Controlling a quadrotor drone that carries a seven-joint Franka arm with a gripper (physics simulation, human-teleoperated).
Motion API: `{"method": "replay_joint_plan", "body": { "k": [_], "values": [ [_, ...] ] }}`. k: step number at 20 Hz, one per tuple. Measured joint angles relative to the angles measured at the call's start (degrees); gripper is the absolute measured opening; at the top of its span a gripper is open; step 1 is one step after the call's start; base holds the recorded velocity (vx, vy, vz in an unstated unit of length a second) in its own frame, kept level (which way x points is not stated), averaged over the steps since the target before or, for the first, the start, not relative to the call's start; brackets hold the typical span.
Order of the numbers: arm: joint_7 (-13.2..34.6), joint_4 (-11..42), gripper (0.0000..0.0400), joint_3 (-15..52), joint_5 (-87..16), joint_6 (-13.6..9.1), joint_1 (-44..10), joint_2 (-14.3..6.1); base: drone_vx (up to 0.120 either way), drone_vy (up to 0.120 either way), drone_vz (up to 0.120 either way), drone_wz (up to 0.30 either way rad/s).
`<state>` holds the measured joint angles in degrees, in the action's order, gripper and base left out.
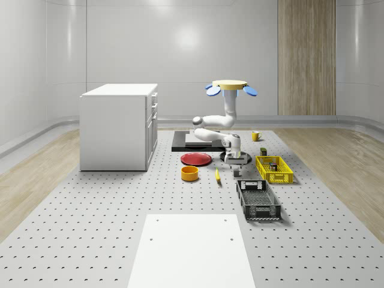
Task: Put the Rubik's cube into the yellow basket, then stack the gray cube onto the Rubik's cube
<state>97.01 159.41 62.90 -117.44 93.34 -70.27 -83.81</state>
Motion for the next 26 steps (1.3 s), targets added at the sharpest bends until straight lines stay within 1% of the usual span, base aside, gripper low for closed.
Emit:
{"method": "replay_joint_plan", "body": {
  "k": [9, 17, 23, 24, 26],
  "values": [
    [0.7, -1.5, 0.0400, -3.1, -3.1, 0.8, -1.5, 1.0, 0.000, 0.000, 0.000, 0.000],
    [-0.4, -2.2, 0.0400, -4.5, -4.5, 1.3, -0.7, 1.2, 0.000, 0.000, 0.000, 0.000],
    [-0.7, -2.4, 0.0400, -5.0, -5.1, 1.3, -0.4, 1.6, 0.000, 0.000, 0.000, 0.000],
    [-0.8, -2.5, 0.0367, -5.0, -5.1, 1.2, -0.4, 1.7, 0.000, 0.000, 0.000, 0.000],
    [-0.8, -2.5, 0.0321, -5.1, -5.2, 1.1, -0.3, 1.8, 0.000, 0.000, 0.000, 0.000]
  ]
}}
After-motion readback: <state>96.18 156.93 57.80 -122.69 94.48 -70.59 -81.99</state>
